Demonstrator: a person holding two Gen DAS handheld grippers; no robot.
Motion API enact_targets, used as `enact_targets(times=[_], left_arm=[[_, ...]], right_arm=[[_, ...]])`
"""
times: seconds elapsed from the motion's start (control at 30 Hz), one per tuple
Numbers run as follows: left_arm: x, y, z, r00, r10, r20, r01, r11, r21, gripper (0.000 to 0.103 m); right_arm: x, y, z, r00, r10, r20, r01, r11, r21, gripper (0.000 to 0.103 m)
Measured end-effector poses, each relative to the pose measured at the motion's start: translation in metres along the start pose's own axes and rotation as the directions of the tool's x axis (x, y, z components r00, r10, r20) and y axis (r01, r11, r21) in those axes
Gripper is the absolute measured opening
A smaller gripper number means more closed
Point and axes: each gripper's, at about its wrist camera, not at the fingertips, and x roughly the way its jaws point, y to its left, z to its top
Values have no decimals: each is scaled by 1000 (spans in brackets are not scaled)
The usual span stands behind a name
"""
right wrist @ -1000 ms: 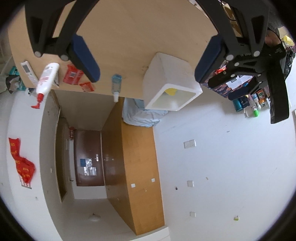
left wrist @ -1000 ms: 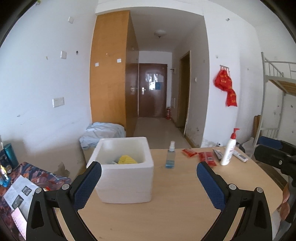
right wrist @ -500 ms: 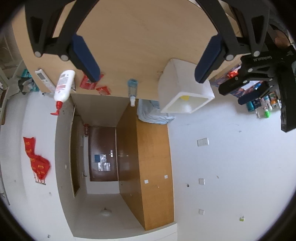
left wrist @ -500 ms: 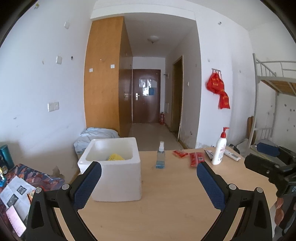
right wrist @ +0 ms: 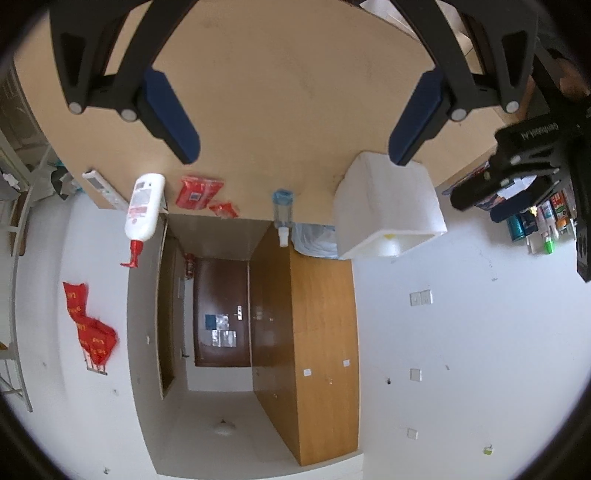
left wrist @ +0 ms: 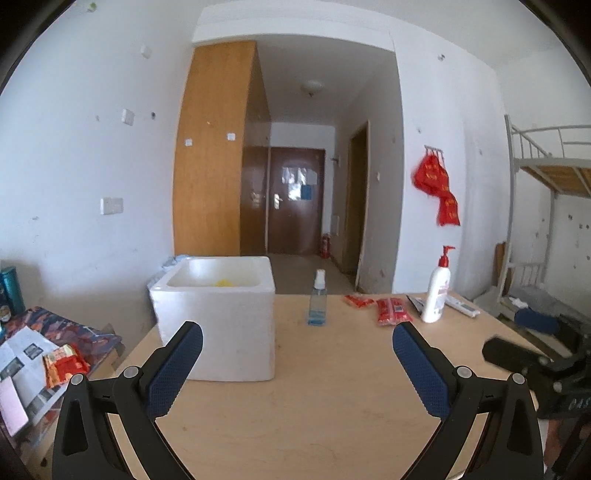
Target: Organize soft objects
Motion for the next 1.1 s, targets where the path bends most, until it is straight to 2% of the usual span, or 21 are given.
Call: enact_targets(times=[0.17, 0.53, 1.1], left_arm=[[-15, -3, -10, 997, 39, 62, -40, 999, 11, 103], [-15, -10, -25, 999, 43, -14, -43, 999, 20, 103], [-16, -14, -26, 999, 39, -28, -38, 999, 26, 103]], right_arm=[[-3, 0, -12, 999, 35, 2, -35, 999, 26, 103], [-5, 3, -21, 999, 45, -18, -44, 998, 44, 103], [-10, 2, -19, 999, 33, -12, -33, 998, 48, 103]])
